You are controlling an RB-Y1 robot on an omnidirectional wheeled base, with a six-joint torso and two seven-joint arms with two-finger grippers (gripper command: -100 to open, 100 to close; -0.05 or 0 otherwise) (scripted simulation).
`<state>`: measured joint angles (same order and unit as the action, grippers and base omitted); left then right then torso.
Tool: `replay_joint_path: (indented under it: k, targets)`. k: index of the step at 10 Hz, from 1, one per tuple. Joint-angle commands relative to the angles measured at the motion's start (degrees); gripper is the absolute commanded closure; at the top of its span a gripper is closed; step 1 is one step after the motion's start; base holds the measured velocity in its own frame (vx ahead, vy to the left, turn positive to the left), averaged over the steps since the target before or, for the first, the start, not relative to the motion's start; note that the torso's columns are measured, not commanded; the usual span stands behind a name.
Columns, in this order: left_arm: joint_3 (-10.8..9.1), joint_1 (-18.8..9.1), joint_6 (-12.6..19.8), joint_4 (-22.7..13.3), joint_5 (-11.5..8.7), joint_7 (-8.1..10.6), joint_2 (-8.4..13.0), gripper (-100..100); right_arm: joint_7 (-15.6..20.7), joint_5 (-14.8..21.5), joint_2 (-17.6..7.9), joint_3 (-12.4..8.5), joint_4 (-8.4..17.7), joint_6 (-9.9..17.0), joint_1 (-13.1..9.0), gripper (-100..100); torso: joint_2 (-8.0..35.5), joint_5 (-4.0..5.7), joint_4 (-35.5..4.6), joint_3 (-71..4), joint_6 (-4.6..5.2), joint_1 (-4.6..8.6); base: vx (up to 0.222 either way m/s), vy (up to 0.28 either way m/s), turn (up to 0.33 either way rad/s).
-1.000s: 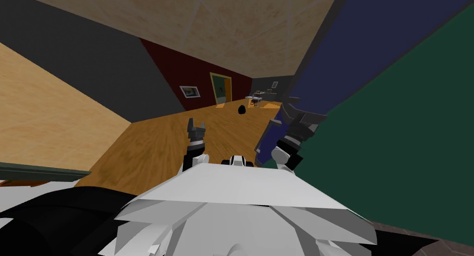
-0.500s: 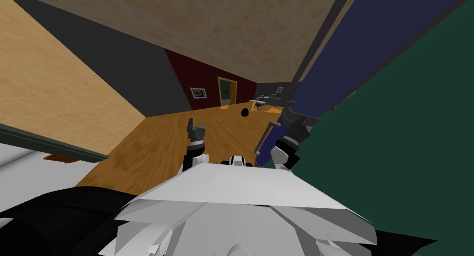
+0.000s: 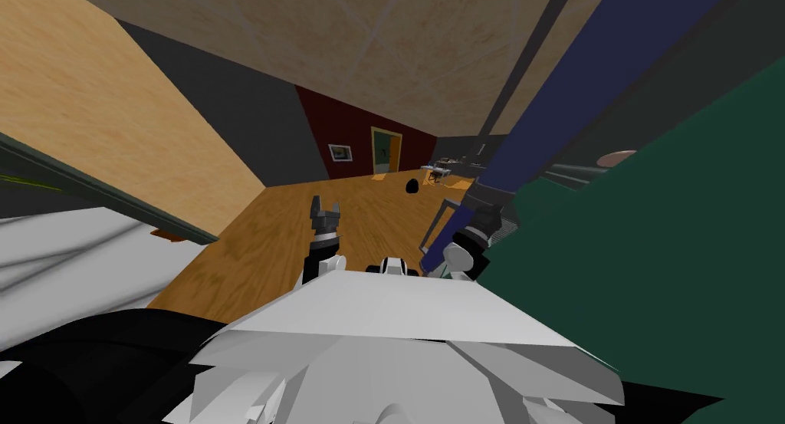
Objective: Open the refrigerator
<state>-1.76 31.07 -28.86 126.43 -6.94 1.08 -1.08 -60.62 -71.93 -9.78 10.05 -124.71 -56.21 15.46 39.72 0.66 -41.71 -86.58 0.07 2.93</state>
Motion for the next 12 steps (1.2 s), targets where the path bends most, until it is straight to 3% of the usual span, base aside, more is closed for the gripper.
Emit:
replay_joint_path:
  k: [1,7,10,12]
  targets:
    - [0.0,-0.01,0.0,0.0,0.0,0.0,0.0,0,-1.86,-2.0,-0.11,-0.65,0.23,-1.02,-0.41,-100,0.07,0.12,0.02,0.05,0.06,0.23,-0.003,-0.036,0.118]
    - [0.0,-0.01,0.0,0.0,0.0,0.0,0.01,0,-7.76,-7.47,2.7,1.84,0.56,-4.62,0.06,-100,0.16,1.12,0.61,0.5,0.46,1.05,-0.011,-0.054,0.173]
    - [0.0,0.0,0.0,0.0,0.0,0.0,0.0,0,-7.76,-7.47,2.7,1.84,0.56,-4.62,0.06,-100,0.04,1.43,0.86,0.56,0.64,1.25,-0.008,-0.011,0.002]
    - [0.0,0.0,0.0,0.0,0.0,0.0,0.0,0,-9.39,-8.89,4.89,2.59,0.61,-5.63,0.28,-100,0.12,1.47,0.9,0.66,0.52,1.19,-0.007,-0.01,0.129]
